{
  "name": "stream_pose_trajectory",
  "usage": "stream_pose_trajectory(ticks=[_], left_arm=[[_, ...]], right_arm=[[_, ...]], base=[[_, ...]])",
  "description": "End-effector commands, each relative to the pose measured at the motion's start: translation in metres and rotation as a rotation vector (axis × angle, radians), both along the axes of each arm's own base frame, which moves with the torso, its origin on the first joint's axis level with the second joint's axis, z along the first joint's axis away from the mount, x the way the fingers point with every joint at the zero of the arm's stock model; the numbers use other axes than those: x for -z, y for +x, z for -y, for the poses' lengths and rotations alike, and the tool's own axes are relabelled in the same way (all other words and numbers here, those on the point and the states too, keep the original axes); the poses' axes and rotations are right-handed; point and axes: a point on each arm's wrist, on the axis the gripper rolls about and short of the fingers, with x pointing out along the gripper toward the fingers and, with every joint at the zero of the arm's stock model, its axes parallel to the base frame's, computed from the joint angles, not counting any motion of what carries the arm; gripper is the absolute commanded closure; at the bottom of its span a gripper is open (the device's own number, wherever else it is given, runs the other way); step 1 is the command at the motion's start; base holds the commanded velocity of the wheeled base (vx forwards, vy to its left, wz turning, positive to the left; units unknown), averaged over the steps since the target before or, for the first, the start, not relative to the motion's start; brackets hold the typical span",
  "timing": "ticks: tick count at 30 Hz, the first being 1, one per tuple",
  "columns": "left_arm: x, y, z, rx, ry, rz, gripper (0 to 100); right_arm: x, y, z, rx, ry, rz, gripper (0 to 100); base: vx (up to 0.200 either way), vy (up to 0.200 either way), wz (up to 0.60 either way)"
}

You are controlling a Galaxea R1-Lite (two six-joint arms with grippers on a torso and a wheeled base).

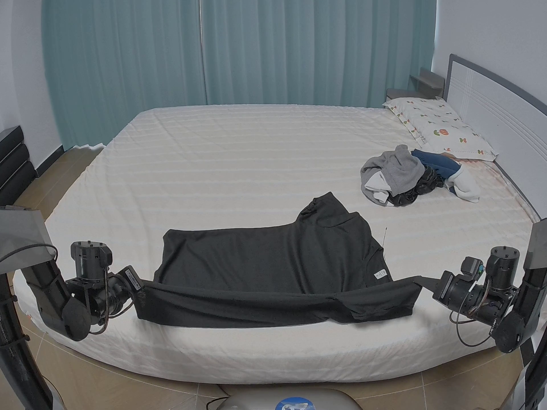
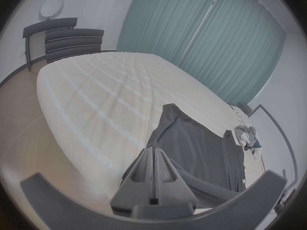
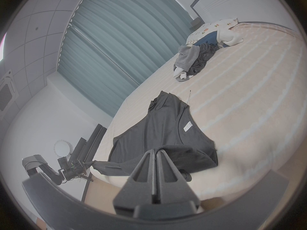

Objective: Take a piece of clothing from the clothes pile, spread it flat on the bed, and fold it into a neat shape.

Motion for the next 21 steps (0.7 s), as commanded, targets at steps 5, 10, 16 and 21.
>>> stream_pose_trajectory(ticks=[5, 10, 16, 21], left_arm=[[-0.004, -0.033, 0.003, 0.02, 0.008, 0.021, 100], [0.0, -0.048, 0.003, 0.054, 0.049, -0.006, 100], [0.002, -0.051, 0.003, 0.061, 0.064, -0.024, 100], [0.004, -0.057, 0.003, 0.073, 0.081, -0.046, 100]], right_arm=[[-0.029, -0.043, 0.003, -0.001, 0.006, 0.058, 100], [-0.027, -0.049, 0.006, 0.013, -0.01, -0.001, 100], [-0.023, -0.059, 0.005, -0.003, -0.034, -0.094, 100], [-0.019, -0.062, 0.006, -0.009, -0.057, -0.135, 100]], base=[[0.0, 0.0, 0.0], [0.0, 0.0, 0.0], [0.0, 0.0, 0.0], [0.0, 0.0, 0.0]])
